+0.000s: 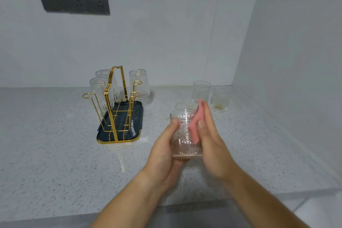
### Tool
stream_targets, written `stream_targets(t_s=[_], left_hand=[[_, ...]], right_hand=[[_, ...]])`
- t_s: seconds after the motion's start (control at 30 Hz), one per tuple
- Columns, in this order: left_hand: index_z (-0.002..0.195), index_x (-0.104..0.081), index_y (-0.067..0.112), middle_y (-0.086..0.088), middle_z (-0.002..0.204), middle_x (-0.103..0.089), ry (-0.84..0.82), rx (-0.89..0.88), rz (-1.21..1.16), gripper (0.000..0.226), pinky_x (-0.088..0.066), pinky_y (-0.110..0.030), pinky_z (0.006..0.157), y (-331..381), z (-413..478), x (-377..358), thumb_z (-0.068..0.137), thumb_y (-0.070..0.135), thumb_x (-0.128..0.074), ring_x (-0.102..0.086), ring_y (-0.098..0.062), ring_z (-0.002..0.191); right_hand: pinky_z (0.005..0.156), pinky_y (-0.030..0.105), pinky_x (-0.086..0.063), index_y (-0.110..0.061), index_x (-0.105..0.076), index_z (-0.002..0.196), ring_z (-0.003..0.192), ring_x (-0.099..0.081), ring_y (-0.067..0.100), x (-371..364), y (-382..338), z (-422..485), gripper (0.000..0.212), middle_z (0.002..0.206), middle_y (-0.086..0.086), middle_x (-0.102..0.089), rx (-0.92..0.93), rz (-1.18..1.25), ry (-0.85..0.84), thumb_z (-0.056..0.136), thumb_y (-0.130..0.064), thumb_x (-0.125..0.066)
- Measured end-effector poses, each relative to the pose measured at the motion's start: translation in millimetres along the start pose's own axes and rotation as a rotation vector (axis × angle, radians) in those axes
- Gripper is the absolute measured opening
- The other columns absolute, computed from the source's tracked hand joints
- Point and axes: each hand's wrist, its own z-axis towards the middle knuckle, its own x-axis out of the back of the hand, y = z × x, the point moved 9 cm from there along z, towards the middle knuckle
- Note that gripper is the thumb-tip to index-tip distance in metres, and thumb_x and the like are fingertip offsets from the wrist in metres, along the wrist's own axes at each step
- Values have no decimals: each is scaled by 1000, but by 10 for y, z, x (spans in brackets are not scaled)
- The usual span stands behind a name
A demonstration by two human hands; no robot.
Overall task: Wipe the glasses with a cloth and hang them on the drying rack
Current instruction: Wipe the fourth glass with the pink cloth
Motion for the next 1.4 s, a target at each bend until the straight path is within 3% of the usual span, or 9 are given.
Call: stream_targets(t_s=[0.2,0.33,0.47,0.57,0.67,0.87,0.97,1.17,1.4], left_hand=[[134,-68,11,-11,134,-71,-9,19,12,69,-49,-43,107,35,-22,71,95,66,-56,-70,-25,122],[148,-53,18,-12,145,-63,-17,10,86,74,-45,-52,116,-39,44,81,91,66,-63,-62,-29,134],[136,-67,13,-16,134,-70,-21,-26,35,57,-53,-48,105,13,39,18,97,52,-51,-67,-34,125],[141,-63,10,-12,140,-67,-17,-34,-18,60,-42,-43,115,105,43,61,103,52,-44,-64,-26,130],[142,-60,13,-11,139,-68,-26,-23,-8,69,-45,-44,113,91,36,107,94,62,-60,-66,-26,128],[138,-63,9,-16,123,-75,-44,-59,111,69,-58,-45,98,96,31,47,86,53,-65,-72,-29,115],[136,-67,10,-22,137,-67,-52,-10,54,59,-49,-52,107,85,50,32,92,49,-57,-59,-40,132],[131,-71,5,-15,137,-69,-79,-1,-99,61,-40,-43,118,115,23,31,104,53,-44,-65,-26,129],[137,-65,12,-8,124,-76,-73,-79,103,73,-57,-37,97,190,5,-72,86,63,-56,-71,-22,119]], right_hand=[[125,23,2,-46,10,155,153,15,-9,-289,129,-387,60,166,-30,19,156,-318,-84,109,-36,-27],[123,10,-5,-43,-4,159,151,2,-15,-143,35,-157,53,165,-36,1,98,-159,-26,110,-43,-24],[94,-8,-29,-56,-10,156,125,-32,-34,-14,46,66,52,138,-55,-27,-44,26,7,106,-52,-24],[124,16,-7,-51,6,156,149,0,-18,-206,-1,-138,58,164,-37,6,94,-138,-51,107,-46,-25],[125,21,4,-47,11,153,151,18,-10,-343,92,-309,61,166,-30,19,143,-283,-73,110,-32,-29],[123,11,-12,-45,-5,159,148,-7,-21,-96,-1,-93,58,165,-35,-4,81,-35,26,106,-43,-28],[113,4,-27,-50,-9,158,136,-23,-31,-22,-26,-33,58,159,-38,-16,28,76,33,104,-47,-29],[126,30,3,-53,8,153,153,17,-7,-298,15,-347,59,162,-37,20,207,-371,-20,107,-37,-26],[127,19,-12,-50,-7,158,141,-12,-29,-62,-88,-24,60,160,-40,-9,14,-1,37,101,-53,-26]])
